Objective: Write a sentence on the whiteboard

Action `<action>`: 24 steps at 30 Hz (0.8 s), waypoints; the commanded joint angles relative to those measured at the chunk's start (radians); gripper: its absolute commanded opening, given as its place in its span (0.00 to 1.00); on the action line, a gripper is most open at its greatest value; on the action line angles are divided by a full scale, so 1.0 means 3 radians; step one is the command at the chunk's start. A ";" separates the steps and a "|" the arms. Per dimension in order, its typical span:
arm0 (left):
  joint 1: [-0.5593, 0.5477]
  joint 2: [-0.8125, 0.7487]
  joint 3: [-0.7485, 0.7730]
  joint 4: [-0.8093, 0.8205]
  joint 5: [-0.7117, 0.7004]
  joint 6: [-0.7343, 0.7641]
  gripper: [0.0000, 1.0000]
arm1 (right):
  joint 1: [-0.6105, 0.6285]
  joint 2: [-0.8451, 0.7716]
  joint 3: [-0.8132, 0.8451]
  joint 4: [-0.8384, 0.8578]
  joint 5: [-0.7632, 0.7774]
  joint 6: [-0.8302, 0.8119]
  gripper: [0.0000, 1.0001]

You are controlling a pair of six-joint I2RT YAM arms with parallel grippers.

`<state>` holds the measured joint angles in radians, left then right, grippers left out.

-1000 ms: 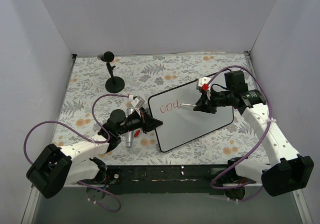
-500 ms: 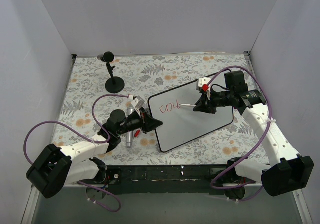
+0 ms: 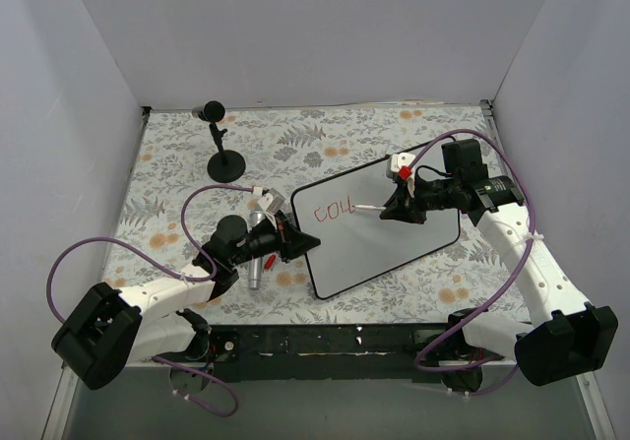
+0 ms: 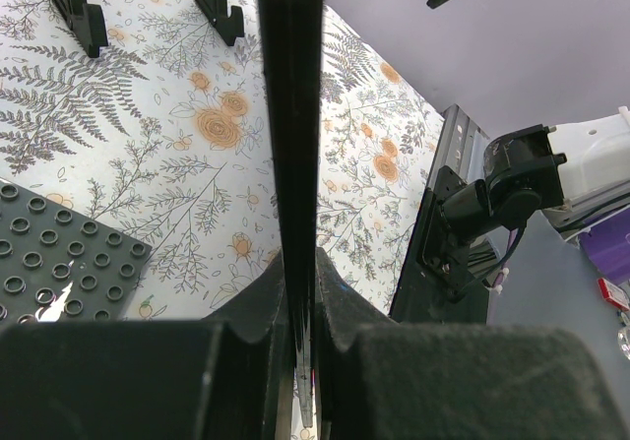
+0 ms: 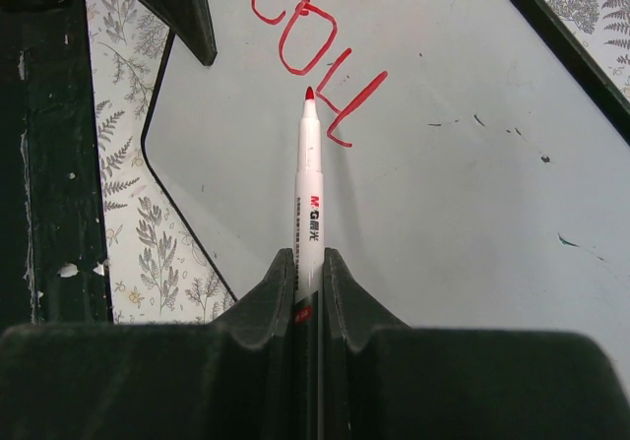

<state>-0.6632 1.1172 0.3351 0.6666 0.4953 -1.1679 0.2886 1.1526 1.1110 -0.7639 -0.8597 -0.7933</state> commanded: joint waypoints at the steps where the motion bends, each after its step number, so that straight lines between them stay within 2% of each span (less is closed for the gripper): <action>1: -0.0009 -0.0063 -0.0013 0.0017 -0.0015 0.0150 0.00 | 0.0015 -0.0053 0.0132 -0.0015 -0.0049 -0.0035 0.01; 24: -0.0009 -0.0073 -0.0023 0.0007 -0.0015 0.0145 0.00 | 0.0015 -0.0109 0.0101 -0.0031 0.0048 -0.0071 0.01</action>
<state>-0.6632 1.1172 0.3351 0.6666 0.4957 -1.1683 0.2886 1.1507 1.1110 -0.7635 -0.8394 -0.7948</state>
